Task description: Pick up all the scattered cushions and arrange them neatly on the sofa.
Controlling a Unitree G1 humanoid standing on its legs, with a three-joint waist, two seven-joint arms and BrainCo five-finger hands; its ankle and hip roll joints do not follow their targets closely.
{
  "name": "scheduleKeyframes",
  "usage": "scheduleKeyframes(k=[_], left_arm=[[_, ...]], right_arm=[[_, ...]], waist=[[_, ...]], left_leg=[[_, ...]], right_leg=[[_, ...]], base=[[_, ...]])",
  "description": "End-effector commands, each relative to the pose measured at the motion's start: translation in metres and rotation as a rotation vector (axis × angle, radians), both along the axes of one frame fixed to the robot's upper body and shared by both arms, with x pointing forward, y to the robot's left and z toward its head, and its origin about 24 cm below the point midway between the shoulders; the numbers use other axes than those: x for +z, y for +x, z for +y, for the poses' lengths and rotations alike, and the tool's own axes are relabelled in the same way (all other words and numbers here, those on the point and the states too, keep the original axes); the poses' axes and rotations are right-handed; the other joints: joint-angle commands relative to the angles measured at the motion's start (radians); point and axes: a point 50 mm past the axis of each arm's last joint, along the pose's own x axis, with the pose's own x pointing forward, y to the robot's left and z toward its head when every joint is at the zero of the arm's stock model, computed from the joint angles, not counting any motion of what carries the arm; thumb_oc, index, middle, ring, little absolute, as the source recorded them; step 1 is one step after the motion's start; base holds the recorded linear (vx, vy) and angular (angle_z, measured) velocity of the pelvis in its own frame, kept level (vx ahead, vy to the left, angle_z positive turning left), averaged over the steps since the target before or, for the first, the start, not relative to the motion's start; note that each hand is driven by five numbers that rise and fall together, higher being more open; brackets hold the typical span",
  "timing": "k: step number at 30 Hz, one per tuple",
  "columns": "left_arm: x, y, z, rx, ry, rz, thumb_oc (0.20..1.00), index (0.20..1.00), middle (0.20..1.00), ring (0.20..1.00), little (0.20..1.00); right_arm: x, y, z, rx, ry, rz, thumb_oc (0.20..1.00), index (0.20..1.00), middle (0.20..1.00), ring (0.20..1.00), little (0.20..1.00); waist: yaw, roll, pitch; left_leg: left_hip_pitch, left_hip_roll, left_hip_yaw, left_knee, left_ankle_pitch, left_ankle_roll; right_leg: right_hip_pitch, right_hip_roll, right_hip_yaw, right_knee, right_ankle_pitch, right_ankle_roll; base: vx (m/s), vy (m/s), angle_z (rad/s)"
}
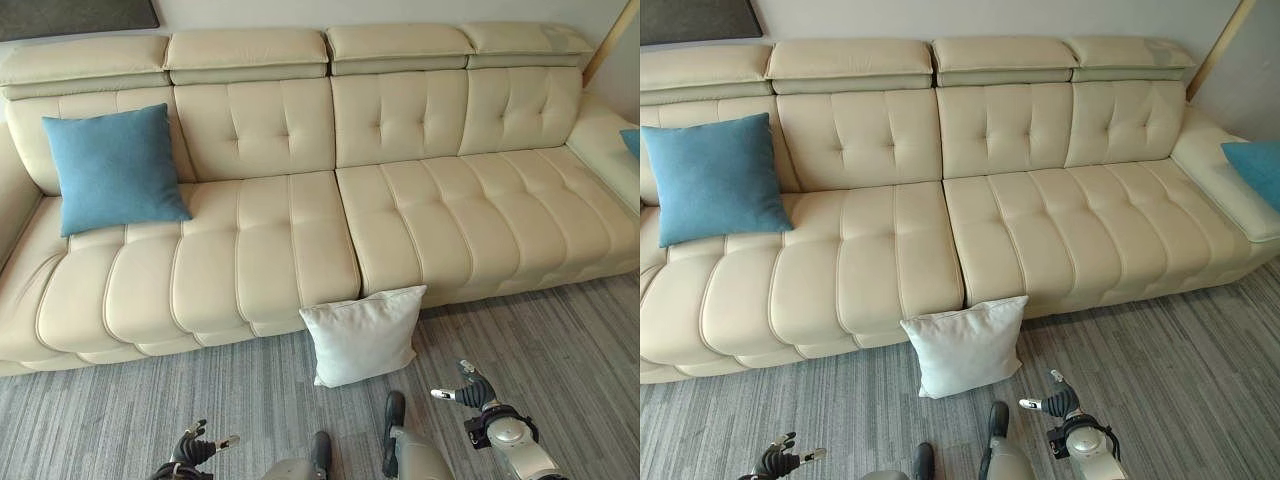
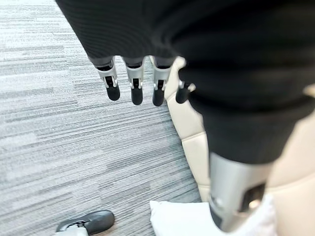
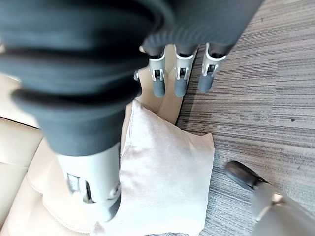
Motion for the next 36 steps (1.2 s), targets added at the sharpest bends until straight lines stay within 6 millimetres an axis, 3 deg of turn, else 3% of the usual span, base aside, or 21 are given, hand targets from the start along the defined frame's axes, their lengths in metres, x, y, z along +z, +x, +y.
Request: scheduleKeyframes(k=[1,5,7,9,11,12,14,16,19,24,26,30,34,36], left_arm=[[0.011,0.01,0.007,0.018,0.02,-0.084,1.0,1.0,1.0,1.0,1.0],[0.012,0.014,0.003,-0.013,0.006,-0.098,1.0,1.0,1.0,1.0,1.0],[0.013,0.015,0.003,-0.017,0.003,-0.102,1.0,1.0,1.0,1.0,1.0],[0.014,0.019,0.001,-0.014,-0.007,-0.112,1.0,1.0,1.0,1.0,1.0],[0.015,0.024,-0.002,-0.017,-0.016,-0.125,1.0,1.0,1.0,1.0,1.0],[0.014,0.025,-0.003,-0.024,-0.018,-0.125,1.0,1.0,1.0,1.0,1.0],[0.015,0.03,-0.005,-0.041,-0.012,-0.124,1.0,1.0,1.0,1.0,1.0],[0.017,0.037,-0.005,-0.056,-0.006,-0.138,1.0,1.0,1.0,1.0,1.0],[0.023,0.043,-0.001,-0.066,0.017,-0.161,1.0,1.0,1.0,1.0,1.0],[0.027,0.043,0.005,-0.052,0.033,-0.177,1.0,1.0,1.0,1.0,1.0],[0.028,0.043,0.008,-0.047,0.039,-0.175,1.0,1.0,1.0,1.0,1.0],[0.037,0.053,0.013,-0.055,0.061,-0.218,1.0,1.0,1.0,1.0,1.0],[0.051,0.075,0.019,-0.036,0.089,-0.299,1.0,1.0,1.0,1.0,1.0],[0.064,0.095,0.023,-0.008,0.107,-0.367,1.0,1.0,1.0,1.0,1.0]], right_arm=[[0.017,0.015,-0.012,0.041,-0.06,-0.08,1.0,1.0,1.0,1.0,1.0],[0.021,0.015,-0.019,0.046,-0.073,-0.087,1.0,1.0,1.0,1.0,1.0],[0.021,0.014,-0.021,0.038,-0.074,-0.086,1.0,1.0,1.0,1.0,1.0],[0.021,0.013,-0.023,0.019,-0.072,-0.088,1.0,1.0,1.0,1.0,1.0],[0.018,0.008,-0.027,-0.011,-0.068,-0.073,1.0,1.0,1.0,1.0,1.0],[0.016,0.007,-0.028,-0.018,-0.07,-0.064,1.0,1.0,1.0,1.0,1.0],[0.017,0.008,-0.029,-0.036,-0.07,-0.069,1.0,1.0,1.0,1.0,1.0],[0.017,0.01,-0.031,-0.045,-0.073,-0.072,1.0,1.0,1.0,1.0,1.0],[0.017,0.011,-0.033,-0.057,-0.088,-0.071,1.0,1.0,1.0,1.0,1.0],[0.014,0.009,-0.03,-0.065,-0.092,-0.057,1.0,1.0,1.0,1.0,1.0],[0.012,0.008,-0.033,-0.082,-0.107,-0.045,1.0,1.0,1.0,1.0,1.0],[0.014,0.011,-0.044,-0.112,-0.151,-0.039,1.0,1.0,1.0,1.0,1.0],[0.026,0.031,-0.05,-0.147,-0.172,-0.083,1.0,1.0,1.0,1.0,1.0],[0.039,0.052,-0.05,-0.174,-0.17,-0.145,1.0,1.0,1.0,1.0,1.0]], waist=[[-0.001,0.0,-0.02],[-0.004,0.01,-0.036],[-0.004,0.012,-0.035],[-0.004,0.011,-0.023],[-0.01,0.002,-0.021],[-0.009,-0.002,-0.019],[-0.004,-0.014,-0.005],[0.0,-0.021,0.005],[0.011,-0.031,0.019],[0.021,-0.039,0.019],[0.025,-0.041,0.009],[0.03,-0.039,0.012],[0.035,-0.036,0.047],[0.037,-0.034,0.083]], left_leg=[[0.122,0.034,-0.122,0.092,-0.153,-0.058],[0.093,0.116,-0.122,0.139,-0.091,-0.112],[0.083,0.126,-0.117,0.162,-0.078,-0.117],[0.045,0.141,-0.105,0.228,-0.031,-0.123],[0.005,0.174,-0.043,0.278,0.002,-0.117],[-0.013,0.173,-0.027,0.275,-0.006,-0.109],[-0.082,0.129,-0.017,0.277,-0.065,-0.091],[-0.141,0.095,0.005,0.261,-0.089,-0.085],[-0.223,0.067,0.027,0.256,-0.062,-0.09],[-0.192,0.066,0.03,0.224,-0.057,-0.088],[-0.155,0.059,0.03,0.155,-0.047,-0.077],[-0.144,0.051,0.035,0.143,-0.051,-0.066],[-0.2,0.047,0.032,0.154,-0.049,-0.062],[-0.284,0.046,0.032,0.187,-0.043,-0.06]], right_leg=[[0.06,0.049,-0.039,-0.004,0.077,0.009],[0.097,0.071,-0.087,0.01,0.032,-0.018],[0.107,0.077,-0.096,0.012,0.016,-0.026],[0.129,0.087,-0.104,0.02,-0.01,-0.045],[0.156,0.096,-0.119,0.018,-0.038,-0.068],[0.164,0.098,-0.123,0.013,-0.046,-0.073],[0.183,0.095,-0.121,0.001,-0.054,-0.073],[0.184,0.094,-0.122,-0.005,-0.059,-0.071],[0.188,0.107,-0.121,-0.012,-0.06,-0.073],[0.204,0.13,-0.105,-0.003,-0.067,-0.076],[0.21,0.134,-0.094,-0.007,-0.064,-0.071],[0.2,0.128,-0.08,0.004,-0.064,-0.067],[0.124,0.12,-0.074,0.032,-0.055,-0.063],[0.033,0.112,-0.072,0.07,-0.046,-0.067]], base=[[0.14,-0.167,0.34],[0.19,-0.249,0.47],[0.08,-0.121,0.28],[0.11,-0.183,0.07],[0.11,-0.183,0.19],[0.09,-0.111,0.41],[0.07,-0.095,0.3],[0.02,-0.044,0.19],[0.02,-0.029,0.17],[0.08,0.014,-0.1],[0.09,0.061,-0.05],[0.02,0.075,-0.06],[-0.13,0.039,-0.06],[-0.24,0.023,0.01]])
